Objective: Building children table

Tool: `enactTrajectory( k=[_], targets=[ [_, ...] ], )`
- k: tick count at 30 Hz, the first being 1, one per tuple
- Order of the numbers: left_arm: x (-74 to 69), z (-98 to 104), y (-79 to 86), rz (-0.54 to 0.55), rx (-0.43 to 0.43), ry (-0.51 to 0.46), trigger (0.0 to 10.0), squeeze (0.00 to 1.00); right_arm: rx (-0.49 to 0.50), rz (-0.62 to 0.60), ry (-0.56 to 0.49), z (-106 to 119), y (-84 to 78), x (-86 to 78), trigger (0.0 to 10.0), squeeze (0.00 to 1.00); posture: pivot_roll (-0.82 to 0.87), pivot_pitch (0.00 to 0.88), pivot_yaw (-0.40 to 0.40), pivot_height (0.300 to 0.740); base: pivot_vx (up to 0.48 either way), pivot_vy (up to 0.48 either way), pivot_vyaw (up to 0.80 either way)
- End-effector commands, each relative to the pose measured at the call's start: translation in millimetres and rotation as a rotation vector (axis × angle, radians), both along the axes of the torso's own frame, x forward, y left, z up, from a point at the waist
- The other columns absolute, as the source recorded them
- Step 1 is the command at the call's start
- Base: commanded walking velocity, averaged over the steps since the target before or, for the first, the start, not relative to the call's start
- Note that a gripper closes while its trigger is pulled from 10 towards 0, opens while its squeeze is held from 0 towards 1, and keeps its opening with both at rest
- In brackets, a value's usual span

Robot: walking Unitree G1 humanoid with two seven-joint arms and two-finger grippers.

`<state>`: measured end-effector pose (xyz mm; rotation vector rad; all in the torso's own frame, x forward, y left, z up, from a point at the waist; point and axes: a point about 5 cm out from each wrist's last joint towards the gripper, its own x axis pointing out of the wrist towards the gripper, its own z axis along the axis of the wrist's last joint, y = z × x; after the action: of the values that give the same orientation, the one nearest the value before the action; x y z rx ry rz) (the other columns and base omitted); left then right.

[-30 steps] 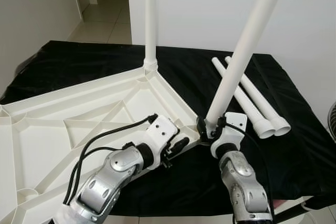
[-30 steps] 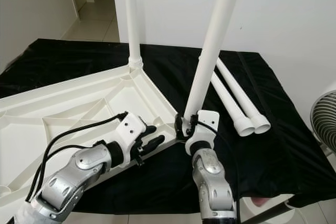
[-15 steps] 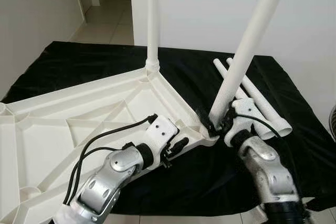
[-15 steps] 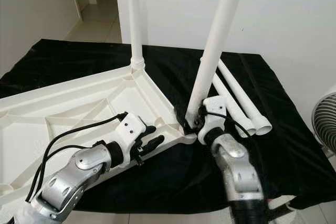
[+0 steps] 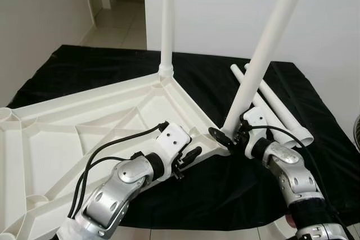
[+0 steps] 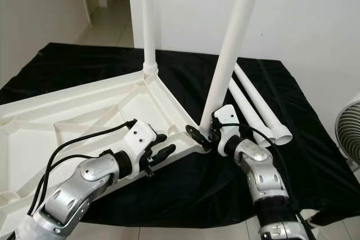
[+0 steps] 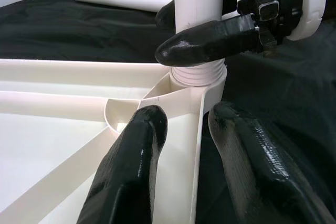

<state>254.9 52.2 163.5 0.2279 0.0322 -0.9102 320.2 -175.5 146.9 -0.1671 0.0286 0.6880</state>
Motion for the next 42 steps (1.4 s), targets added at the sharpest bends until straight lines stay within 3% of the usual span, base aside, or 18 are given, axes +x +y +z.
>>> enactTrajectory(
  k=[1,8,9,10,15,16,27,28,32,37,38,40,41,42],
  targets=[
    [-1.0,0,-2.3,-0.035,0.015,0.003,10.0,0.0,-0.011,0.038,0.033,-9,5.5,-2.2,0.0,0.0,0.0,0.018,-0.029,0.74,0.0,0.0,0.0],
    [-3.0,0,-1.1,-0.029,0.017,0.009,10.0,0.0,0.007,0.028,0.054,-15,3.2,-0.8,0.0,0.0,0.01,0.036,-0.031,0.74,0.0,0.0,0.0],
    [-3.5,-1,-0.9,-0.029,0.017,0.01,10.0,0.0,0.023,0.008,0.058,-16,3.4,-1.3,6.8,0.0,0.01,0.038,-0.032,0.74,0.0,0.0,0.0],
    [-4.0,-1,-0.7,-0.029,0.018,0.012,10.0,0.0,0.04,-0.009,0.062,-16,4.1,-1.9,10.0,0.0,0.01,0.039,-0.032,0.74,0.0,0.0,0.0],
    [-3.5,-2,-0.9,-0.028,0.02,0.014,10.0,0.0,0.093,-0.038,0.064,-17,5.3,-0.5,10.0,0.0,0.01,0.039,-0.032,0.74,0.0,0.0,0.0],
    [-4.3,-2,-1.6,-0.029,0.018,0.017,10.0,0.0,0.095,-0.13,0.047,-18,11.2,-4.4,10.0,0.0,0.01,0.043,-0.032,0.74,0.0,0.0,0.0],
    [-4.6,-3,-3.7,-0.048,0.022,0.025,10.0,0.0,0.112,-0.437,0.07,-22,26.6,-19.5,10.0,0.0,-0.01,0.046,-0.017,0.74,0.0,0.0,0.0],
    [-4.7,-4,-3.3,-0.05,0.024,0.027,10.0,0.0,0.115,-0.527,0.061,-23,31.5,-23.5,10.0,0.0,-0.01,0.046,-0.014,0.74,0.0,0.0,0.0],
    [-5.2,-4,-2.3,-0.052,0.027,0.028,10.0,0.0,0.137,-0.652,0.068,-25,40.0,-32.1,10.0,0.0,-0.01,0.047,-0.011,0.74,0.0,0.0,0.0],
    [-5.2,-4,-1.1,-0.052,0.029,0.028,10.0,0.0,0.153,-0.701,0.083,-26,49.7,-39.0,10.0,0.0,-0.01,0.047,-0.009,0.74,0.0,0.0,0.0],
    [-5.0,-4,-0.7,-0.051,0.03,0.029,10.0,0.0,0.168,-0.703,0.072,-22,49.7,-39.4,10.0,0.23,-0.01,0.047,-0.005,0.74,0.0,0.0,0.0],
    [-4.8,-4,-0.6,-0.05,0.031,0.029,10.0,0.0,0.177,-0.703,0.063,-19,49.0,-39.2,10.0,0.23,-0.01,0.047,-0.005,0.74,0.0,0.0,0.0],
    [-4.7,-4,-0.7,-0.051,0.032,0.029,10.0,0.0,0.195,-0.701,0.063,-18,47.9,-39.1,10.0,1.0,-0.01,0.047,-0.005,0.74,0.0,0.0,0.0],
    [-4.1,-4,-0.9,-0.052,0.034,0.027,10.0,0.0,0.203,-0.686,0.058,-16,47.7,-38.7,10.0,1.0,-0.01,0.044,-0.008,0.74,0.0,0.0,0.0]
  ],
)
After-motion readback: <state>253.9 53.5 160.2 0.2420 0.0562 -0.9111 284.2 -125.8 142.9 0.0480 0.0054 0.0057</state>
